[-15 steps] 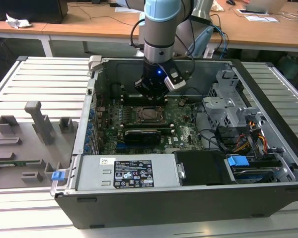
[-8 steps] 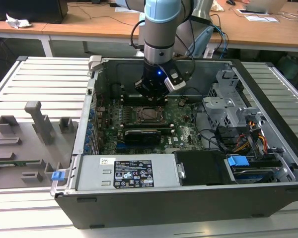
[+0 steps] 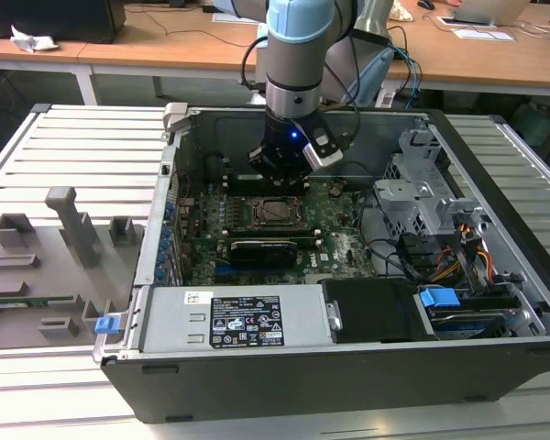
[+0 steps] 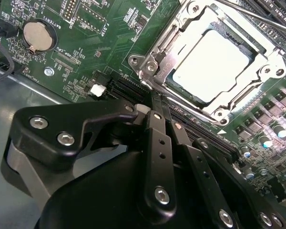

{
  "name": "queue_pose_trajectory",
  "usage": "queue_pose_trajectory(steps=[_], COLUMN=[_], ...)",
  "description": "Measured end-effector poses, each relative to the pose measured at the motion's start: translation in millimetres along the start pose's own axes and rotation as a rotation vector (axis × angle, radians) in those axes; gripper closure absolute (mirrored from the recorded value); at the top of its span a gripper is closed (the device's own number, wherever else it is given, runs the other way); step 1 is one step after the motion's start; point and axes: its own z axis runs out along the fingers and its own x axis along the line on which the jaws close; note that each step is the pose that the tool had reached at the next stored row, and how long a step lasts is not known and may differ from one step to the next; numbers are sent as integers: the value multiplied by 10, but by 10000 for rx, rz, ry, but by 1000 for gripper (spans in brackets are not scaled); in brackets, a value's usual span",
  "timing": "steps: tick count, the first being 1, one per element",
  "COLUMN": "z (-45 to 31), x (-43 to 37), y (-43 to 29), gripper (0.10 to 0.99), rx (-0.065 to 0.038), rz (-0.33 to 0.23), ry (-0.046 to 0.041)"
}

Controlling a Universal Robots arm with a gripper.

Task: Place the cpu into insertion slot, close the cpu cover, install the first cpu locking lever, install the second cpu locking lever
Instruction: 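Install the first cpu locking lever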

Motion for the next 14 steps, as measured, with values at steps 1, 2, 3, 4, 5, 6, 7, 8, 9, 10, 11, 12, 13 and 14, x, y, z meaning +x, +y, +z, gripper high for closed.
queue_pose_trajectory(steps=[1, 2, 3, 4, 5, 6, 7, 8, 9, 10, 11, 12, 13, 14], z=[-7, -22, -34, -51, -67, -86, -100, -112, -112, -114, -116, -117, -118, -119], x=[-1, -1, -1, -1, -2, -3, -3, -4, -4, -4, -4, -4, -3, -3], y=[1, 1, 2, 3, 4, 5, 6, 7, 6, 5, 2, -2, -7, -11], gripper=[980, 980, 980, 980, 980, 980, 980, 980, 980, 980, 980, 980, 980, 980], rx=[0, 4, 4, 5, 5, 4, 5, 5, 2, 3, 4, 4, 4, 5], rz=[0, -1, -1, 0, -1, -1, -1, -1, -2, -2, -3, -3, -1, -1], ry=[-1, 2, 3, 3, 3, 2, 3, 3, 1, 2, 4, 3, 3, 3])
